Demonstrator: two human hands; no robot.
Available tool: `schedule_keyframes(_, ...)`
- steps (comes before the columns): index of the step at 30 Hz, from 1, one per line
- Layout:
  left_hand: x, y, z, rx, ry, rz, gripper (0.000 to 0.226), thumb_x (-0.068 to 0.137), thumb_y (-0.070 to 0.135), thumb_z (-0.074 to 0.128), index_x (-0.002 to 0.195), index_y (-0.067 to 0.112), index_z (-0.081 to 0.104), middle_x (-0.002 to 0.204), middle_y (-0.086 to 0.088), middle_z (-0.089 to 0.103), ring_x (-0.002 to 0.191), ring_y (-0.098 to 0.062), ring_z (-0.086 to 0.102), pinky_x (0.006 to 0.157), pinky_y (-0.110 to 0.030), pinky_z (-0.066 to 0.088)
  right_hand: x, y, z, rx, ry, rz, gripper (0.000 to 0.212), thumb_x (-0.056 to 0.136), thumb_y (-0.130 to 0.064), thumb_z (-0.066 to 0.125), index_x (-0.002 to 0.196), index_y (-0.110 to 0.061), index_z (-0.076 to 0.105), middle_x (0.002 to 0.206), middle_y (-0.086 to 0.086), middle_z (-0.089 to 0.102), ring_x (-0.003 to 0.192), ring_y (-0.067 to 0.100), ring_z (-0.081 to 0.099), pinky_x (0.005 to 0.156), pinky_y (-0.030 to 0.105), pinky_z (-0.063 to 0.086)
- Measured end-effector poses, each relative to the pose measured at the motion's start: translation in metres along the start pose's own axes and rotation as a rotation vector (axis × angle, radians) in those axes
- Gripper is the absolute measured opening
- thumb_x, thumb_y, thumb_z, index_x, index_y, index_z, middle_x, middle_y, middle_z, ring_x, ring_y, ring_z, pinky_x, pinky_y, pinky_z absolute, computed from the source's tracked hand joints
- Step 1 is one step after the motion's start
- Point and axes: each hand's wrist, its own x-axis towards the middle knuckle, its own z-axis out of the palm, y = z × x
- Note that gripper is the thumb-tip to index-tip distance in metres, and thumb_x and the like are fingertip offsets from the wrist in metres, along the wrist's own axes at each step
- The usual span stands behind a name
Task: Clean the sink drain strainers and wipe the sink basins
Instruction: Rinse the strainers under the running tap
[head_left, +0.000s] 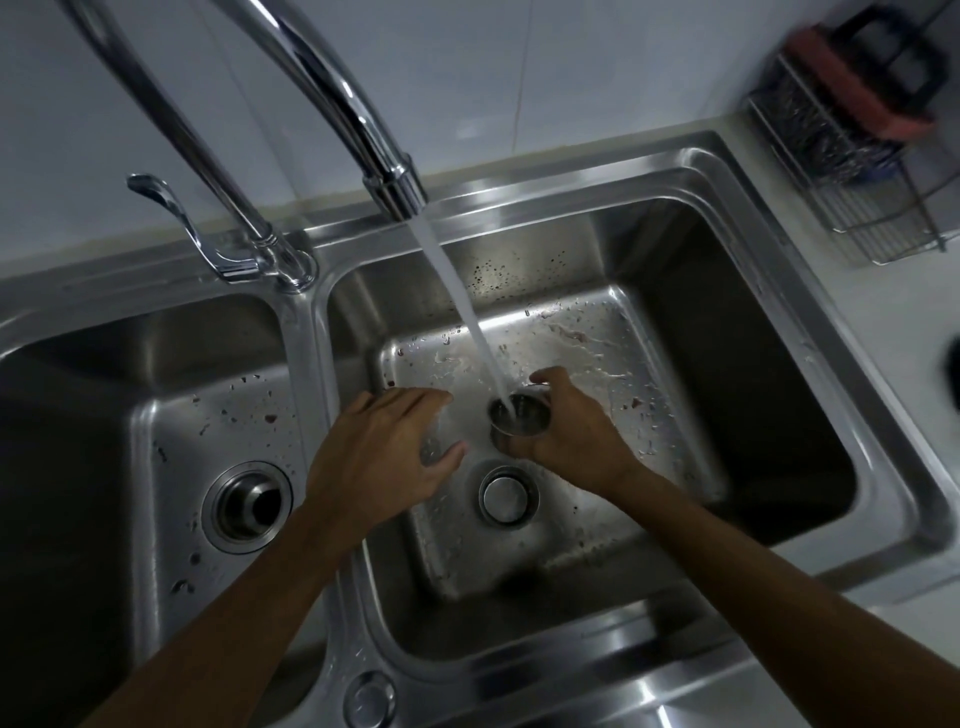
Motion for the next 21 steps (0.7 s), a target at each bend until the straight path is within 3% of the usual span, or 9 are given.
schedule_keyframes(3, 0.0, 0.0, 0.0, -0.013, 0.006, 0.001, 0.061, 0.09, 0.063, 0.058, 0.133, 0.021, 0.062, 0.126, 0.001, 0.073, 0.11, -0.018, 0.071, 0.092, -0.039, 0.054, 0.0, -0.002, -0.003, 0.52, -0.144, 0.345, 0.062, 0.069, -0.046, 0.088, 0.113, -0.015, 0.059, 0.108, 0.003, 0.068, 0.086, 0.017, 0.071, 0.071, 0.031, 0.061)
schedule_keyframes(6, -0.001, 0.0, -0.001, 0.004, 0.012, 0.006, 0.061, 0.09, 0.064, 0.056, 0.132, 0.021, 0.063, 0.125, 0.001, 0.074, 0.108, -0.017, 0.071, 0.091, -0.037, 0.054, 0.005, 0.002, -0.015, 1.034, -0.329, 0.703, 0.063, 0.076, -0.043, 0.083, 0.121, -0.006, 0.062, 0.119, 0.022, 0.065, 0.084, 0.028, 0.07, 0.066, 0.032, 0.059)
schedule_keyframes(9, 0.0, 0.0, -0.001, 0.006, 0.018, 0.008, 0.062, 0.09, 0.064, 0.056, 0.132, 0.02, 0.063, 0.125, 0.0, 0.074, 0.108, -0.018, 0.071, 0.091, -0.037, 0.054, 0.008, 0.012, -0.024, 1.251, -0.394, 0.804, 0.069, 0.078, -0.039, 0.082, 0.128, 0.001, 0.055, 0.127, 0.027, 0.057, 0.09, 0.03, 0.067, 0.068, 0.031, 0.06)
schedule_keyframes(11, -0.001, 0.0, -0.001, 0.006, 0.019, 0.011, 0.062, 0.09, 0.063, 0.056, 0.133, 0.019, 0.064, 0.125, 0.0, 0.074, 0.109, -0.018, 0.071, 0.091, -0.038, 0.054, 0.007, 0.02, -0.029, 1.278, -0.338, 0.798, 0.067, 0.077, -0.035, 0.083, 0.127, -0.002, 0.055, 0.129, 0.025, 0.056, 0.094, 0.032, 0.068, 0.07, 0.034, 0.061)
schedule_keyframes(13, 0.0, 0.0, -0.001, 0.002, 0.021, 0.011, 0.061, 0.09, 0.062, 0.058, 0.133, 0.019, 0.064, 0.125, -0.001, 0.074, 0.109, -0.019, 0.071, 0.091, -0.038, 0.054, 0.007, 0.033, -0.03, 1.104, -0.246, 0.72, 0.058, 0.075, -0.028, 0.085, 0.122, -0.004, 0.061, 0.125, 0.024, 0.059, 0.101, 0.036, 0.068, 0.073, 0.036, 0.06)
schedule_keyframes(15, 0.0, 0.0, -0.001, -0.007, 0.026, 0.01, 0.06, 0.09, 0.061, 0.06, 0.133, 0.019, 0.064, 0.125, -0.001, 0.074, 0.11, -0.019, 0.071, 0.092, -0.039, 0.054, 0.004, 0.045, -0.026, 0.54, -0.196, 0.575, 0.06, 0.074, -0.026, 0.084, 0.12, 0.001, 0.056, 0.119, 0.022, 0.062, 0.108, 0.038, 0.066, 0.076, 0.035, 0.057)
schedule_keyframes(17, 0.0, 0.0, -0.001, -0.011, 0.027, 0.009, 0.059, 0.09, 0.061, 0.061, 0.133, 0.021, 0.063, 0.126, 0.001, 0.073, 0.111, -0.018, 0.07, 0.093, -0.039, 0.053, 0.001, 0.057, -0.016, -0.118, -0.141, 0.45, 0.08, 0.075, -0.033, 0.084, 0.132, -0.002, 0.039, 0.126, 0.02, 0.051, 0.114, 0.038, 0.059, 0.082, 0.037, 0.055)
schedule_keyframes(18, -0.001, 0.0, -0.001, -0.013, 0.029, 0.009, 0.059, 0.09, 0.061, 0.062, 0.133, 0.022, 0.063, 0.126, 0.001, 0.073, 0.111, -0.018, 0.07, 0.093, -0.039, 0.053, -0.001, 0.06, -0.011, -0.319, -0.134, 0.395, 0.085, 0.076, -0.036, 0.083, 0.136, -0.003, 0.033, 0.132, 0.021, 0.044, 0.117, 0.04, 0.056, 0.088, 0.04, 0.052)
schedule_keyframes(21, -0.001, 0.0, -0.001, -0.008, 0.041, 0.01, 0.058, 0.089, 0.06, 0.066, 0.132, 0.021, 0.064, 0.126, 0.001, 0.074, 0.111, -0.017, 0.07, 0.093, -0.038, 0.052, -0.004, 0.06, 0.004, -0.49, -0.211, 0.319, 0.088, 0.076, -0.028, 0.083, 0.14, -0.005, 0.027, 0.138, 0.024, 0.033, 0.121, 0.045, 0.052, 0.095, 0.041, 0.048)
